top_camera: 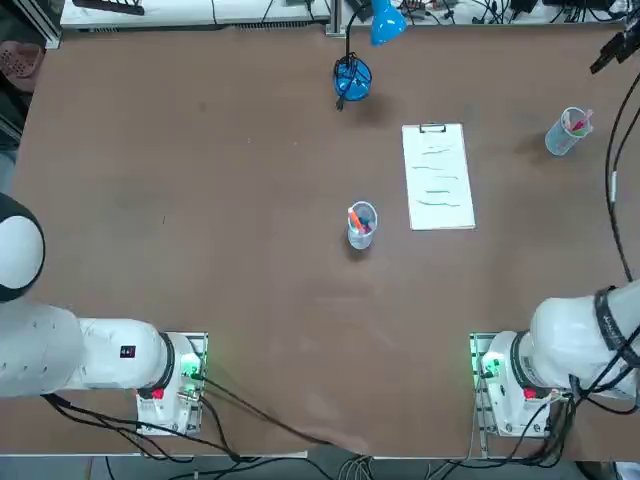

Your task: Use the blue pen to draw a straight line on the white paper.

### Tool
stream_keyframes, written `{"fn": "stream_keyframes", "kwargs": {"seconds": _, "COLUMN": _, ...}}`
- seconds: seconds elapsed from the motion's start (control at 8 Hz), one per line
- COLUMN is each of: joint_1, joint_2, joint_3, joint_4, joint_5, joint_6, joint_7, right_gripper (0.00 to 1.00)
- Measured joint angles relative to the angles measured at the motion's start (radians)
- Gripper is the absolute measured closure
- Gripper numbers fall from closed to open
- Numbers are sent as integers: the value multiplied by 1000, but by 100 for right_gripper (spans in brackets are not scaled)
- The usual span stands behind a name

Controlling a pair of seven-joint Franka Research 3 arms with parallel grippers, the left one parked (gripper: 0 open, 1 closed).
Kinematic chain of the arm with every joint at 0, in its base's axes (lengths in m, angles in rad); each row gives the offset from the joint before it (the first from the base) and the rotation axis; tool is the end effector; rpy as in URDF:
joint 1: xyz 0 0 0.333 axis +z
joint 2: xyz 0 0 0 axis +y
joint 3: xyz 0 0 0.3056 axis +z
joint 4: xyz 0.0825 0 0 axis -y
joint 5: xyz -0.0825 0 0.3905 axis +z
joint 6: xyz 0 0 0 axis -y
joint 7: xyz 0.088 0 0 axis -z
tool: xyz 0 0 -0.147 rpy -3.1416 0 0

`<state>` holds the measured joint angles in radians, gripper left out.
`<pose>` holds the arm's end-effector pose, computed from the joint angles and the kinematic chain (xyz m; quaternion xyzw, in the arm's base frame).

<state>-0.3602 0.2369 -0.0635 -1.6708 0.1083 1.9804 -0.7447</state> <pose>0.5946 -0.2537 0.4199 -0.9884 -0.1412 -0.0543 0.0157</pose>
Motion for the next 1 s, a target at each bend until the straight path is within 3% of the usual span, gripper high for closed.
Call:
{"fn": "stream_keyframes", "kwargs": {"seconds": 0.5, "joint_1": 82, "joint_2": -85, "joint_3": 12, "joint_4": 178, "joint_5": 1, "joint_6": -317, "joint_7": 254, "right_gripper": 0}}
{"fn": "stream_keyframes", "kwargs": {"seconds": 1.0, "joint_1": 289, "joint_2": -224, "joint_3": 22, "joint_4": 148, "joint_5": -92, "joint_6": -448, "joint_7": 591, "right_gripper": 0}}
